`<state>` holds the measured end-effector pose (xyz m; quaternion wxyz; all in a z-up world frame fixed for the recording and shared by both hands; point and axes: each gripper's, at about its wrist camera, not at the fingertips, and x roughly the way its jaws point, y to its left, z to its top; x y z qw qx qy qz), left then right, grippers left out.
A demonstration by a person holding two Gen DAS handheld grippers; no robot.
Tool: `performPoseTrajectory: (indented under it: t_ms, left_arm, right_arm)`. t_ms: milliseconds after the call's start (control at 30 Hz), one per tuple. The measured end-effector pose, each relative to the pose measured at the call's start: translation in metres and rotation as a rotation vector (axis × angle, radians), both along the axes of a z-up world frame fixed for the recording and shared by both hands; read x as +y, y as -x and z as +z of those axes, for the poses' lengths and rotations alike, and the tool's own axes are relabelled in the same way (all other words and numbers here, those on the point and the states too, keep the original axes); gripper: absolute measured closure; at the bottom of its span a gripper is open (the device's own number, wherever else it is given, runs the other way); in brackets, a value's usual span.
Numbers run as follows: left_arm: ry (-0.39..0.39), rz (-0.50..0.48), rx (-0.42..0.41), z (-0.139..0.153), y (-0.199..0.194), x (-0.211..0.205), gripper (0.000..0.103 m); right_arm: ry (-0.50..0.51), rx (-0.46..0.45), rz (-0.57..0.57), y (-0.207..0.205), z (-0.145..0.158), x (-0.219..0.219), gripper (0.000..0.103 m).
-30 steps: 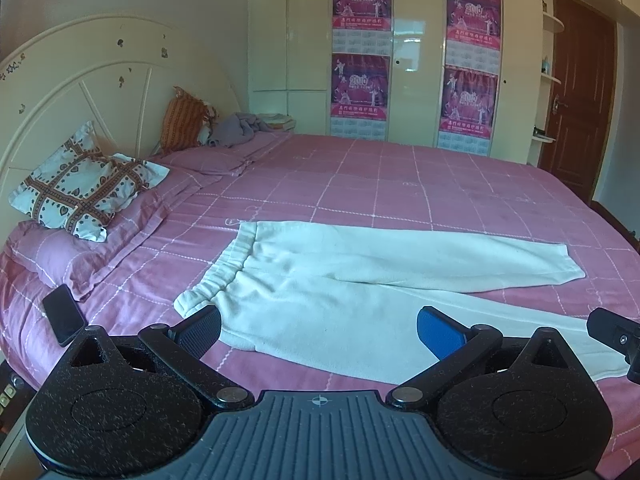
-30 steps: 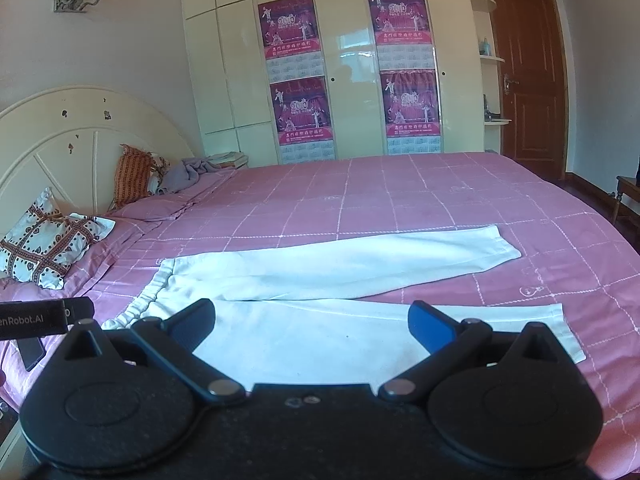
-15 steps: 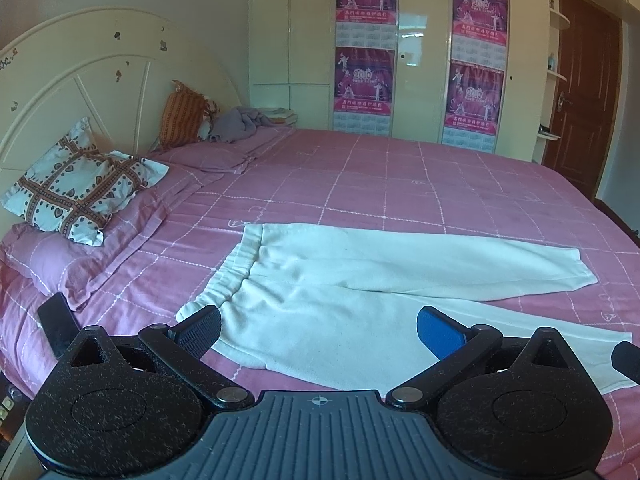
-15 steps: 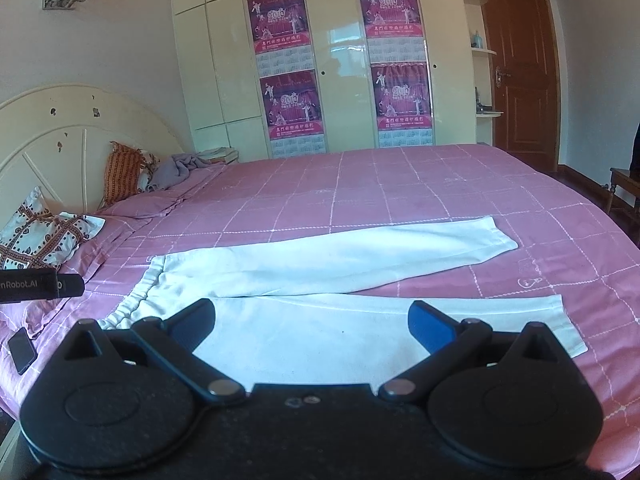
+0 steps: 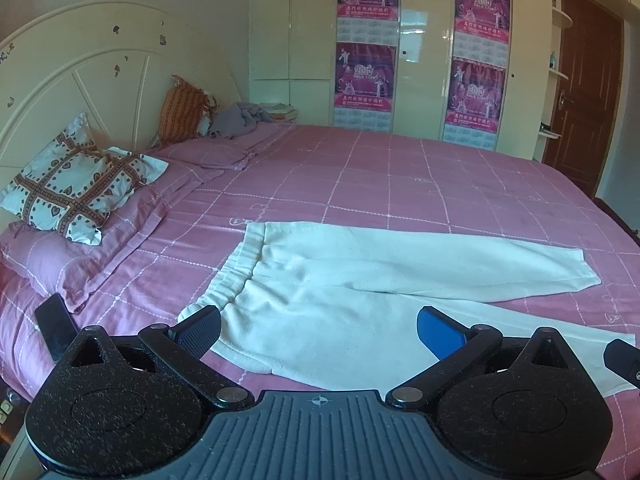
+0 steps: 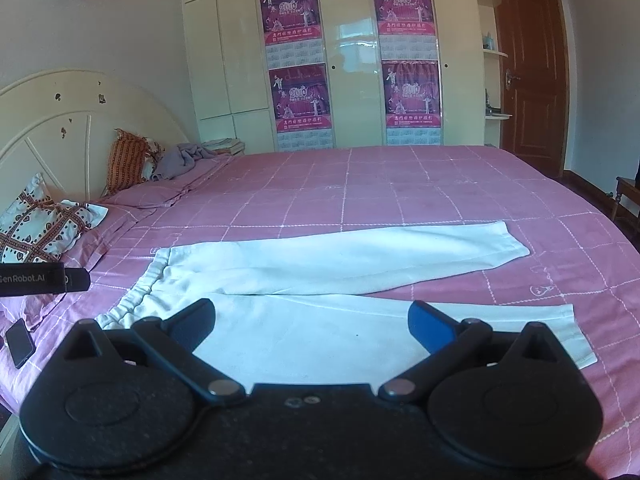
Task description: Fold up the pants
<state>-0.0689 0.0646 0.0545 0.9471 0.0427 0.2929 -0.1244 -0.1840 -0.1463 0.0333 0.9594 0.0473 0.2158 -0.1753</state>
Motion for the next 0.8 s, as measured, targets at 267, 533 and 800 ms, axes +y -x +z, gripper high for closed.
performPoseTrajectory:
  t_ms: [267,533,800]
  left_arm:
    - [-0.017,-0.016,-0.002,0.009,-0.013,-0.008,0.000]
    - [0.004,-0.033,0.024,0.006,-0.050,-0.011,0.000]
    - [-0.034,0.012,0.036,-0.011,-0.103,-0.018,0.000]
  right_arm:
    - [-0.007,-0.020,0.039,-0.017,0.007,0.000,0.000]
    - [0.006,-0.036,0.041,-0.049,0.009,-0.004,0.000]
    - [0.053,-0.031,0.094,-0.090,0.005,-0.009,0.000]
